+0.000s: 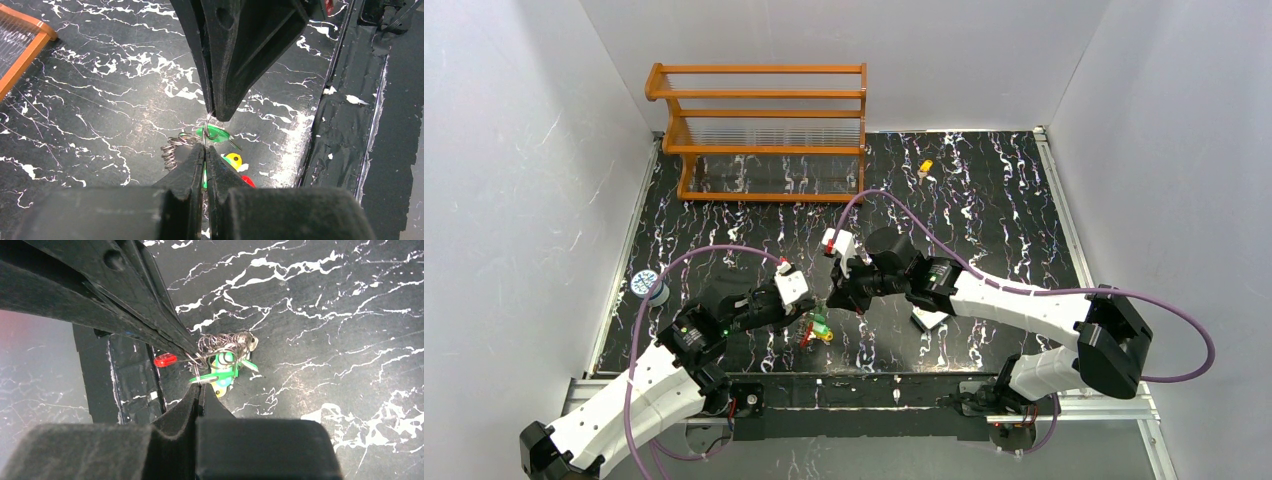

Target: Put the keys on the keyring

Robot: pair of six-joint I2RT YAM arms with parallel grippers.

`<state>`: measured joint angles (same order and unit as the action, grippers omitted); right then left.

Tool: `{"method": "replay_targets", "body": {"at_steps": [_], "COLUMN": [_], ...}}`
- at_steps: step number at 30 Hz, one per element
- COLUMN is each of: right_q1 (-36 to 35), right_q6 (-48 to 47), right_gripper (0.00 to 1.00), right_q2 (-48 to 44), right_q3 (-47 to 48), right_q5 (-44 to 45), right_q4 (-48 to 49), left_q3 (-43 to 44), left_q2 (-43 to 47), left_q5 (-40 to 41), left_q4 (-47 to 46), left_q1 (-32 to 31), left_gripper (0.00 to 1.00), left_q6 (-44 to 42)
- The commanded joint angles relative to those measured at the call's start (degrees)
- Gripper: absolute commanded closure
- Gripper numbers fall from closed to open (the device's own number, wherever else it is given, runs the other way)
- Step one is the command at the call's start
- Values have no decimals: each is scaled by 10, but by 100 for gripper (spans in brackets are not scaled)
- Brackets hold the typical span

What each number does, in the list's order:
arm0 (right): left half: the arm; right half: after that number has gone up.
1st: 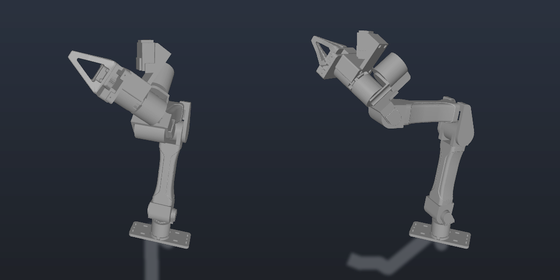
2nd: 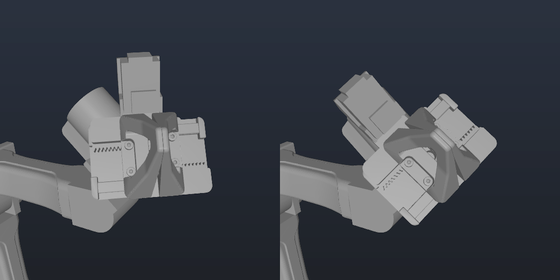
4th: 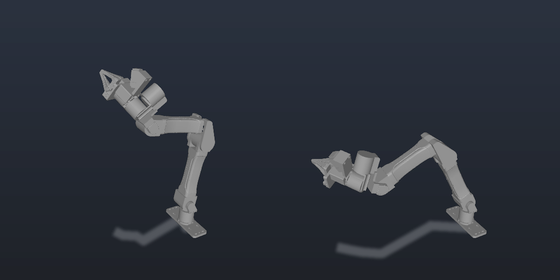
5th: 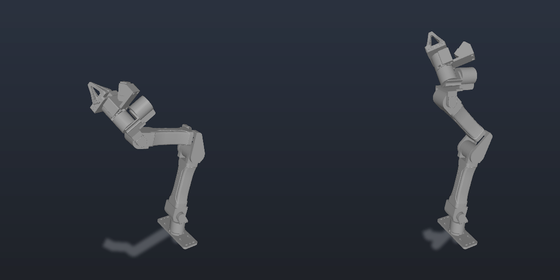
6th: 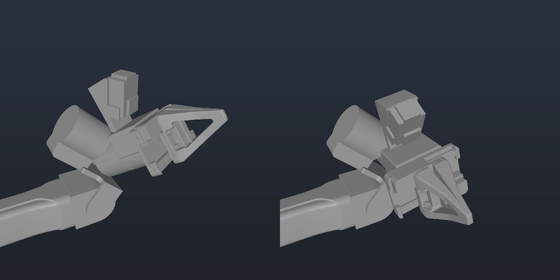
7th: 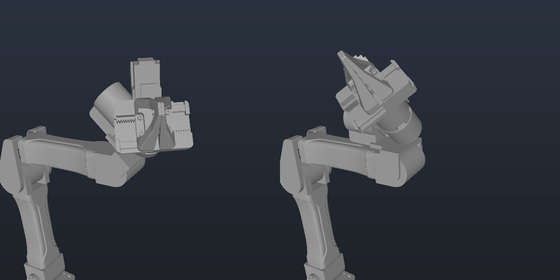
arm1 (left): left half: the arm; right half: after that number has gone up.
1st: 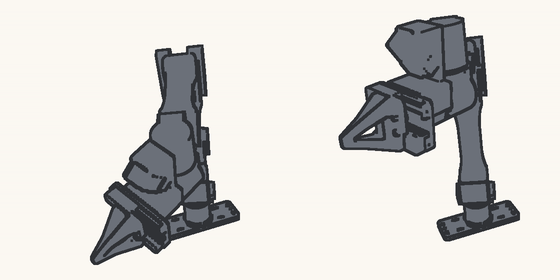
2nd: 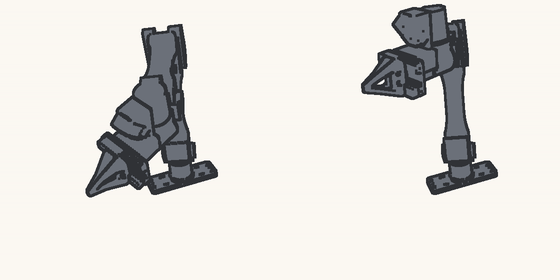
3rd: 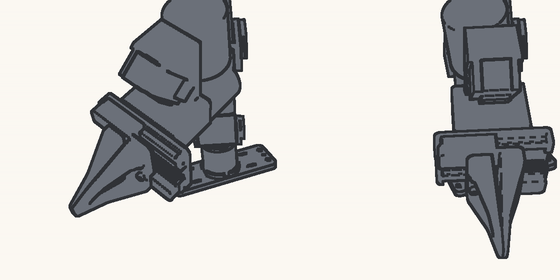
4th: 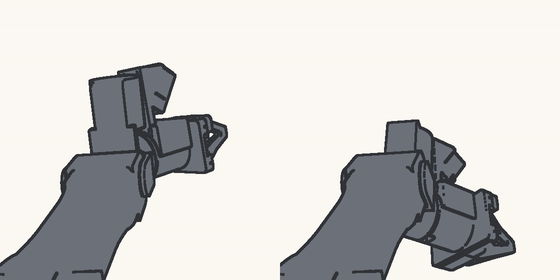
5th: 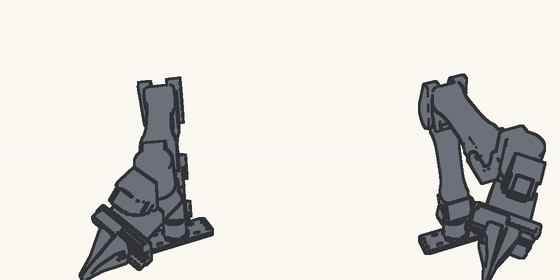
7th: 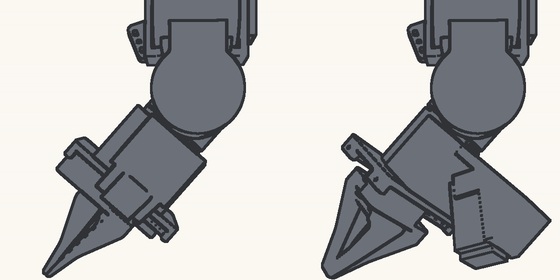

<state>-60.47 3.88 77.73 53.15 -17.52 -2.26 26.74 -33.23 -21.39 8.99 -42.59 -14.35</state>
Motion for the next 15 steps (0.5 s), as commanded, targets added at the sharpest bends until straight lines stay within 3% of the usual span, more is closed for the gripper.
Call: {"method": "replay_targets", "body": {"at_steps": [1, 15], "right_q1": [1, 1], "right_q6": [-15, -16], "right_gripper": [99, 99], "right_q2": [-4, 1], "right_q3": [14, 12], "right_q5": [40, 45], "right_q4": [2, 3], "left_q3": [22, 20], "left_q2": [10, 17], "left_q5": [-15, -14], "left_q4": [-16, -19], "left_q1": [-3, -3], "left_gripper": [100, 100], "left_q6": [4, 3]}}
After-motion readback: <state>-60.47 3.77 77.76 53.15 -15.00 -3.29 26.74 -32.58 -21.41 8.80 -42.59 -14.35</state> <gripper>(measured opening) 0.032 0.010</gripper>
